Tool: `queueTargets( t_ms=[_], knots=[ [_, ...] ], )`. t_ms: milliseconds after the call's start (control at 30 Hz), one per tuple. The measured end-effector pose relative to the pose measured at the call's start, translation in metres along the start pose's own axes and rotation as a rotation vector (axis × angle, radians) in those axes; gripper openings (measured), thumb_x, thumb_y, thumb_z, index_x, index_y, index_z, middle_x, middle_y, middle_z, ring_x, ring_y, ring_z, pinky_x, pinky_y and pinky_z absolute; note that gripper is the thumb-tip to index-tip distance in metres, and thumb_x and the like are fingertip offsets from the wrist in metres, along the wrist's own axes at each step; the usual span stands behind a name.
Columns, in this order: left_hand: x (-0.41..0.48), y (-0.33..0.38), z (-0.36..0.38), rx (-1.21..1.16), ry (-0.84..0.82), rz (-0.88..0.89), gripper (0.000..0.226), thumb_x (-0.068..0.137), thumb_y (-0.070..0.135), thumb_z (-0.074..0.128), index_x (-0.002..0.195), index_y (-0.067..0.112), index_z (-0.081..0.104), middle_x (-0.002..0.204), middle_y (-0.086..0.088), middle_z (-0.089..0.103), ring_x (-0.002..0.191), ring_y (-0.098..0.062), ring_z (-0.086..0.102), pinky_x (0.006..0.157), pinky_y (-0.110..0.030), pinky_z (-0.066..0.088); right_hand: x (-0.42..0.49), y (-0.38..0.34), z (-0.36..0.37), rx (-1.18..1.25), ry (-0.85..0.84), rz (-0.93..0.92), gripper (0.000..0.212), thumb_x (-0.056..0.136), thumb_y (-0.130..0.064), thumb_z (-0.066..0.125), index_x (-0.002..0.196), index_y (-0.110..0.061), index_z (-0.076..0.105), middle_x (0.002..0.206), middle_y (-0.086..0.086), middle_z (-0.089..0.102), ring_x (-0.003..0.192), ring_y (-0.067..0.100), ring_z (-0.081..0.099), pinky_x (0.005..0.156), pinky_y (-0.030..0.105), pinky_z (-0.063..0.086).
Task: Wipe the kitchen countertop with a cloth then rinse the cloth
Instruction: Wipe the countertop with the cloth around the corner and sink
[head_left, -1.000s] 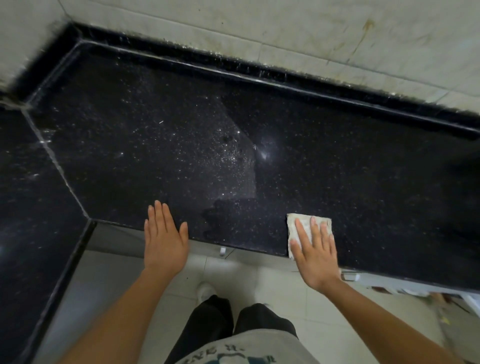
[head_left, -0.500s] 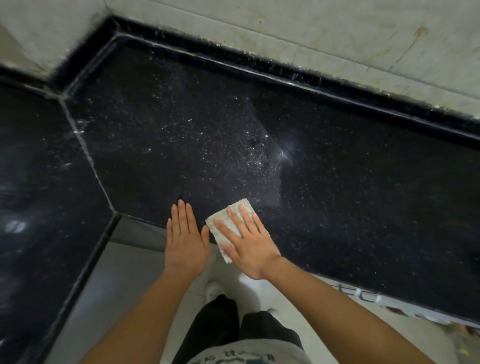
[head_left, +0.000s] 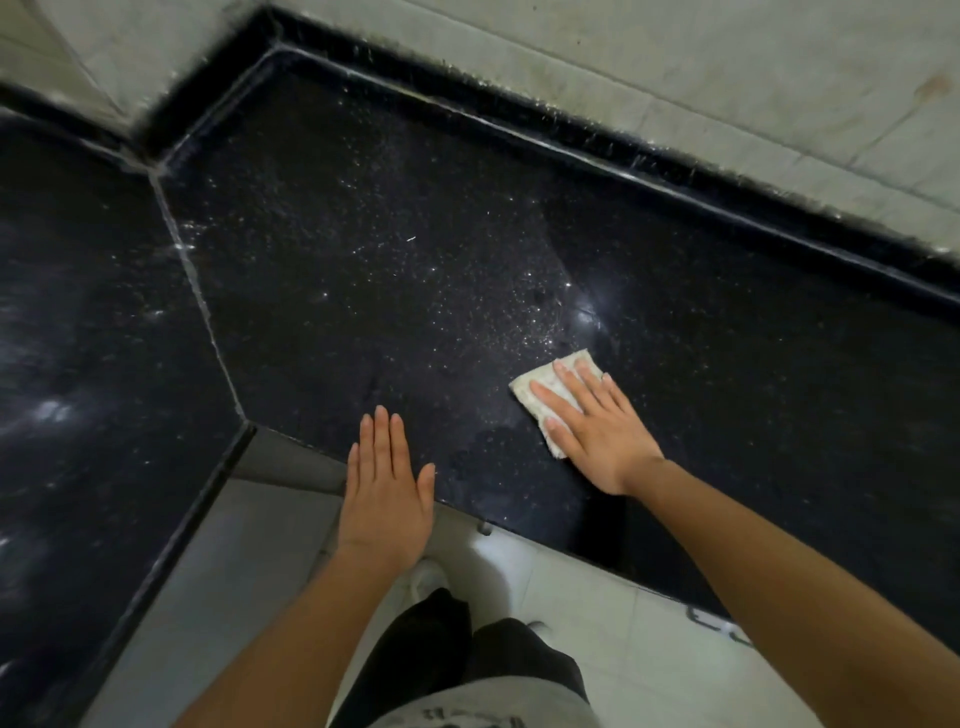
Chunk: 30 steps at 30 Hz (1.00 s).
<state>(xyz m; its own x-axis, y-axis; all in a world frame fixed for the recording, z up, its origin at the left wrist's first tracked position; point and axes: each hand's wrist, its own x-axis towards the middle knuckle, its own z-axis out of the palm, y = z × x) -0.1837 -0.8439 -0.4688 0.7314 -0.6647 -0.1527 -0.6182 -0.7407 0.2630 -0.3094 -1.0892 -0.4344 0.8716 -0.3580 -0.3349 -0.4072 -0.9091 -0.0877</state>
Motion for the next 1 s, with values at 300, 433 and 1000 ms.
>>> queueTargets(
  t_ms=[300, 433, 1000],
  knots=[
    [0.0, 0.0, -0.001, 0.029, -0.03, 0.014, 0.073, 0.095, 0.051, -0.006, 0.147, -0.001, 0.001, 0.156, -0.015, -0.003, 0.145, -0.026, -0.002, 0.115, -0.043, 0.003, 0.062, -0.004, -0.019, 0.19, -0.037, 0.379, 0.054, 0.1, -0.05, 0.003, 0.151, -0.039, -0.012, 0.16, 0.001, -0.021, 0.145, 0.022, -0.022, 0.117, 0.039, -0.016],
    [0.0, 0.002, -0.002, 0.003, -0.049, 0.029, 0.081, 0.084, 0.056, -0.025, 0.145, 0.004, -0.014, 0.153, -0.01, -0.021, 0.142, -0.022, -0.021, 0.114, -0.037, -0.012, 0.046, -0.052, -0.008, 0.222, -0.036, 0.37, 0.055, 0.101, -0.048, 0.005, 0.151, -0.033, -0.015, 0.159, 0.008, -0.02, 0.145, 0.028, -0.023, 0.116, 0.042, -0.018],
    [0.0, 0.003, -0.01, -0.054, -0.103, 0.0, 0.086, 0.076, 0.058, -0.034, 0.143, 0.006, -0.02, 0.15, -0.007, -0.029, 0.14, -0.02, -0.027, 0.114, -0.036, -0.016, -0.006, 0.01, 0.001, 0.055, -0.046, 0.257, 0.052, 0.096, -0.053, -0.002, 0.142, -0.044, -0.023, 0.16, 0.001, -0.02, 0.144, 0.018, -0.025, 0.115, 0.034, -0.016]
  ],
)
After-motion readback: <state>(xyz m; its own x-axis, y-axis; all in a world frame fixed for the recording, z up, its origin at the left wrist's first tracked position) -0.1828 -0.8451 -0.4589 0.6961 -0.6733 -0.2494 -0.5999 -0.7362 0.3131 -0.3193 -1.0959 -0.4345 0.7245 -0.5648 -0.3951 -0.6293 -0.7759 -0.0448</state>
